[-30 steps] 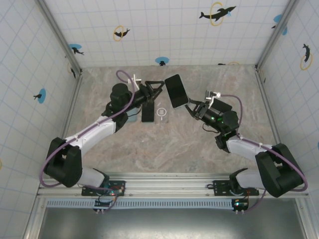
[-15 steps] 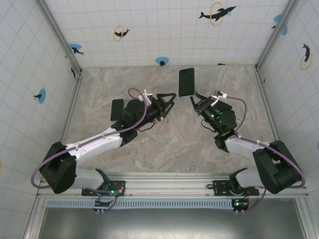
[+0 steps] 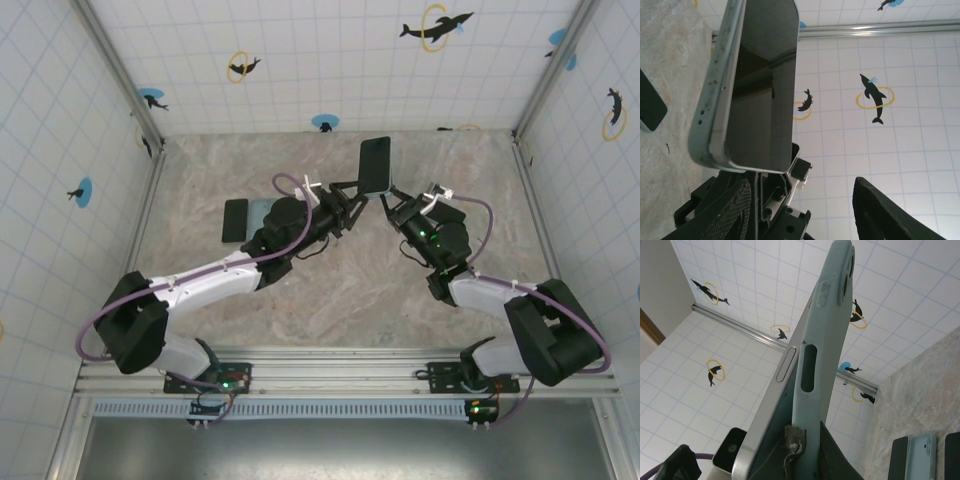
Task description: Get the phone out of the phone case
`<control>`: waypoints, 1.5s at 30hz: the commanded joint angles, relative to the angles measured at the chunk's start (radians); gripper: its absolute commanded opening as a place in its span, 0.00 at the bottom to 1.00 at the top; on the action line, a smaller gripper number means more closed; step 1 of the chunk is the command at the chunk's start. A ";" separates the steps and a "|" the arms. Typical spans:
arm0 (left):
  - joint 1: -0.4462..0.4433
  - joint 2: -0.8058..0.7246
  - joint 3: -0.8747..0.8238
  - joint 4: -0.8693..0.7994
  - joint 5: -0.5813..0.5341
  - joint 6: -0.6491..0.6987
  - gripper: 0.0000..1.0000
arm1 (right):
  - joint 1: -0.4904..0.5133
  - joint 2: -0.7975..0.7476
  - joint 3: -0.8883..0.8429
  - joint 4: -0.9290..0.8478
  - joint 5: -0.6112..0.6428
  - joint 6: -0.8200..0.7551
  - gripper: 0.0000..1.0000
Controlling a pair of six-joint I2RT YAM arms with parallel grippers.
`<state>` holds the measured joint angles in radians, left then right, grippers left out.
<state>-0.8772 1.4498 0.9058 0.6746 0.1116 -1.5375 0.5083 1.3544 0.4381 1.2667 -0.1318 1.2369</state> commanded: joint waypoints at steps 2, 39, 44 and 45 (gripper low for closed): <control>-0.005 0.032 0.035 0.077 0.006 -0.031 0.56 | 0.009 -0.001 0.012 0.109 0.011 -0.018 0.00; 0.017 0.074 0.101 0.106 -0.057 -0.005 0.18 | 0.049 -0.008 -0.034 0.172 0.002 -0.064 0.00; 0.017 0.063 0.107 0.098 -0.057 -0.001 0.07 | 0.049 -0.016 -0.036 0.104 0.043 -0.068 0.00; 0.017 0.058 0.108 0.098 -0.057 0.000 0.06 | 0.049 -0.021 -0.035 0.072 0.062 -0.071 0.00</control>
<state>-0.8707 1.5269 0.9695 0.7189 0.0780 -1.5673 0.5495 1.3556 0.4232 1.3529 -0.1028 1.1919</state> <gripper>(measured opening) 0.115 0.115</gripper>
